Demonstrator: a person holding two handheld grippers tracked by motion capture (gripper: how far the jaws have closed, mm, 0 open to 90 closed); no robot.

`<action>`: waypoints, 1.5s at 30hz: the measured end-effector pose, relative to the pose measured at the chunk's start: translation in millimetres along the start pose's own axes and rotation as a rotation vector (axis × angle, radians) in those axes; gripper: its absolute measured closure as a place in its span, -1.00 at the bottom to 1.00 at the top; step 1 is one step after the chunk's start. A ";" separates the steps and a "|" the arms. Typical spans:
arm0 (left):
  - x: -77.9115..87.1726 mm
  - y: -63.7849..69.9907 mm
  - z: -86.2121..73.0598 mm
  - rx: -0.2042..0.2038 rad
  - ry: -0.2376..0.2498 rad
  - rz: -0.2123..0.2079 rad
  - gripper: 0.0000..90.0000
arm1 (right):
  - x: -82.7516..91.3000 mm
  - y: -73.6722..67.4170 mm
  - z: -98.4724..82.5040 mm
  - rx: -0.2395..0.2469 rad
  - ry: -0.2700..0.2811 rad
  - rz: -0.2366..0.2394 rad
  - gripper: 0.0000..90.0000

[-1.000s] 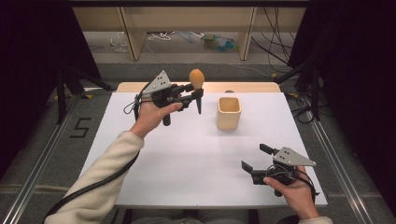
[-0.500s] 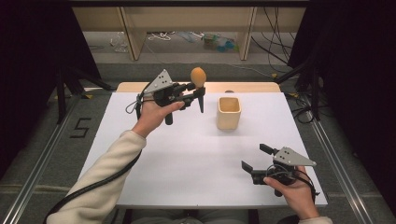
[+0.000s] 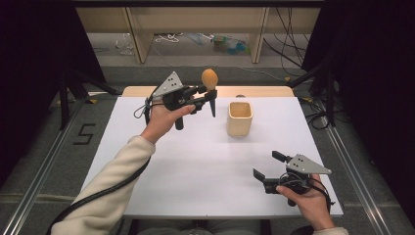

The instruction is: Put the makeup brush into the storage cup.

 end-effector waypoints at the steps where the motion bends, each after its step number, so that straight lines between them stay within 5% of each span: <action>1: -0.6 0.2 0.4 -0.001 0.002 -0.001 0.39 | 0.4 0.1 -0.1 0.001 -0.004 -0.001 -0.84; 45: -20.8 6.4 6.7 -0.004 0.023 -0.028 0.39 | -0.1 0.5 0.3 -0.006 -0.002 -0.001 -0.82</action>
Point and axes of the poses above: each handheld gripper's, and its own axes: x roughly backward along the jaws, z roughly out of its top, y roughly to its right, the point moved 4 cm from there along -x, roughly forward along the jaws, and after that the axes turned 9 degrees about -y, right-handed, at the moved point
